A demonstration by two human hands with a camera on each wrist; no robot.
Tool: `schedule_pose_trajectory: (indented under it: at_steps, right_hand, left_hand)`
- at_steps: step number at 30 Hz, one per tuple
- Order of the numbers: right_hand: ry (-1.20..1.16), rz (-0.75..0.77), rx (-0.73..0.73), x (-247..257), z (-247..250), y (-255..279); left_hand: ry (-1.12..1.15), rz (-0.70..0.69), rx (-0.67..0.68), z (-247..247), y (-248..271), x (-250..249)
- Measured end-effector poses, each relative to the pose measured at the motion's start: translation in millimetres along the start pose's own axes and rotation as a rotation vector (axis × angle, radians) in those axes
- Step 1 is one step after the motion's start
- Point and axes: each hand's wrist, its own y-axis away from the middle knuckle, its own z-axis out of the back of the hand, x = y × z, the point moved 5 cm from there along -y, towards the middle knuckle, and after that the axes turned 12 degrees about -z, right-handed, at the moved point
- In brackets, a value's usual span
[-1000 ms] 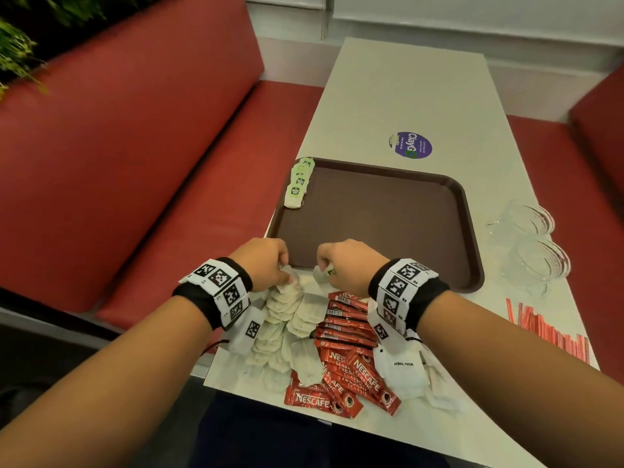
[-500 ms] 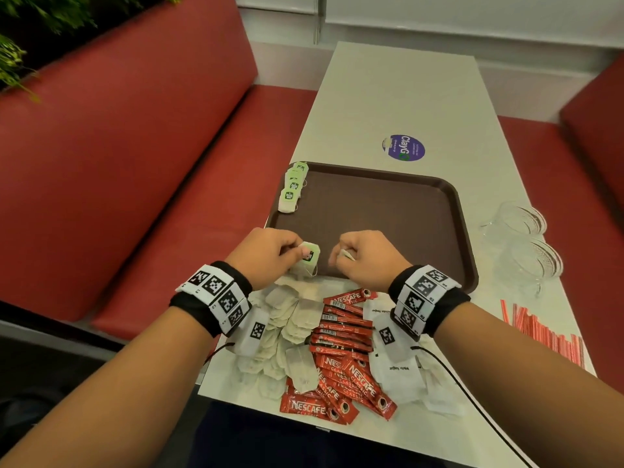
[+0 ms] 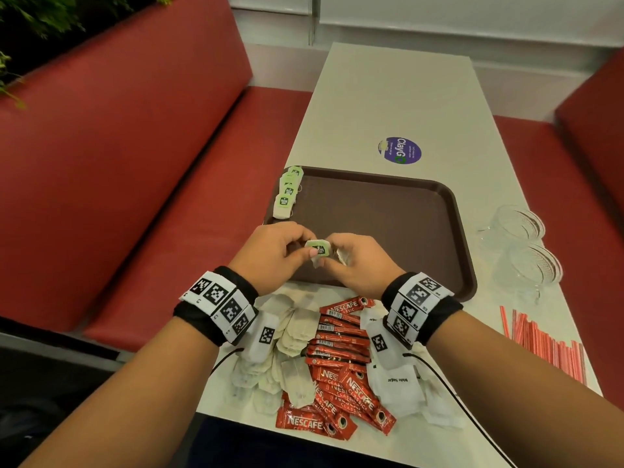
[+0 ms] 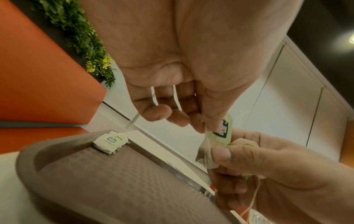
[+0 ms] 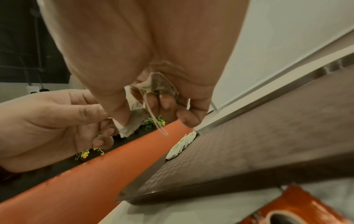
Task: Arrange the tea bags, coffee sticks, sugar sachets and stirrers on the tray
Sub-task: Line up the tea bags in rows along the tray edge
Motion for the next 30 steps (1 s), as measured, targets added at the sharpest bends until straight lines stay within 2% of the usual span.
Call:
schedule_pose_trajectory:
  at_steps: [3,8,12,16,19,25,30]
  right_hand:
    - [0.01,-0.015,0.012,-1,-1,-3]
    - [0.079,-0.073,0.045,-4,1,-12]
    - [-0.022,-0.19,0.092,-11,10,-17]
    - [-0.018,-0.214,0.103,-17,18,-21]
    - [0.015,-0.192,0.059,-19,22,-22]
    - [-0.017,-0.179,0.048,-20,24,-24]
    - [-0.059,-0.203,0.052,-20,27,-26]
  left_hand:
    - [-0.044,-0.021,0.013,0,-2,0]
    - [-0.079,0.022,0.063,7,-17,14]
    - [-0.236,0.18,-0.006,33,-43,50]
    - [-0.366,0.351,0.199,41,-66,100]
    - [-0.381,0.394,0.32,35,-79,123]
    - [-0.427,0.488,0.283,34,-101,147]
    - [-0.465,0.46,0.287,26,-105,151]
